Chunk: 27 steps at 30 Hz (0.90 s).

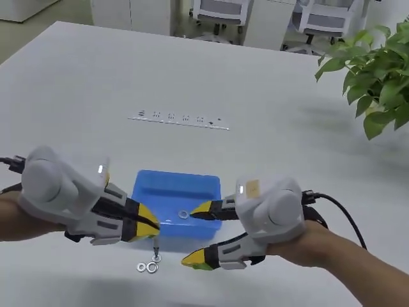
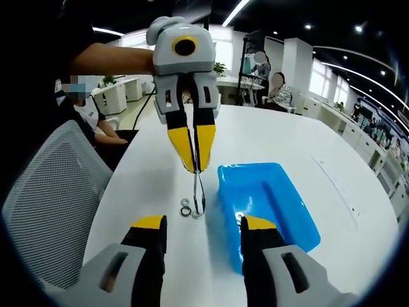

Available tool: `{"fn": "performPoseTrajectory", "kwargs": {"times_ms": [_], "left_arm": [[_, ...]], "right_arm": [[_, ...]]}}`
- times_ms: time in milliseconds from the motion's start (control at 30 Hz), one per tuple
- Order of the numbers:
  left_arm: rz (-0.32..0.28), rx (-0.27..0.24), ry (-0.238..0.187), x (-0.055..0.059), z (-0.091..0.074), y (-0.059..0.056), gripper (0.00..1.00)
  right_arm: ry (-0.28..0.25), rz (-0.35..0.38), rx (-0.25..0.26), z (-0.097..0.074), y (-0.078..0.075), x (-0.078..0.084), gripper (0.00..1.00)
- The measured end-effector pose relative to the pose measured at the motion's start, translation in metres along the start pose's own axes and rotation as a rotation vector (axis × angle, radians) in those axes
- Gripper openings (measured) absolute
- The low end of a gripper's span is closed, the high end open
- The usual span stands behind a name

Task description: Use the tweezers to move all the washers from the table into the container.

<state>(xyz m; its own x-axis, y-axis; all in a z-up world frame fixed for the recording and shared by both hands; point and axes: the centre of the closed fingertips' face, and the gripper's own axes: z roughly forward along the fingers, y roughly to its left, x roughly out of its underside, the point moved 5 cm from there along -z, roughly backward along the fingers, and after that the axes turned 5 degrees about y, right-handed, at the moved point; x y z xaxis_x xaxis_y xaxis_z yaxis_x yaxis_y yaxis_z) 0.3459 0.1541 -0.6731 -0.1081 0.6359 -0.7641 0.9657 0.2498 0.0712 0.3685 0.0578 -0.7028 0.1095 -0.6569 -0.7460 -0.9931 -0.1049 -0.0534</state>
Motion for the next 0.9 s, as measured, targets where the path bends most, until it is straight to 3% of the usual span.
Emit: {"fn": "performPoseTrajectory", "kwargs": {"times_ms": [400,900], "left_arm": [[0.001,0.004,0.005,-0.001,0.001,0.0,0.06],[-0.006,0.004,0.017,0.0,0.0,0.0,0.06]], "right_arm": [[0.003,-0.069,-0.046,0.022,0.002,-0.007,0.31],[0.024,-0.127,-0.081,0.044,0.003,-0.011,0.19]]}}
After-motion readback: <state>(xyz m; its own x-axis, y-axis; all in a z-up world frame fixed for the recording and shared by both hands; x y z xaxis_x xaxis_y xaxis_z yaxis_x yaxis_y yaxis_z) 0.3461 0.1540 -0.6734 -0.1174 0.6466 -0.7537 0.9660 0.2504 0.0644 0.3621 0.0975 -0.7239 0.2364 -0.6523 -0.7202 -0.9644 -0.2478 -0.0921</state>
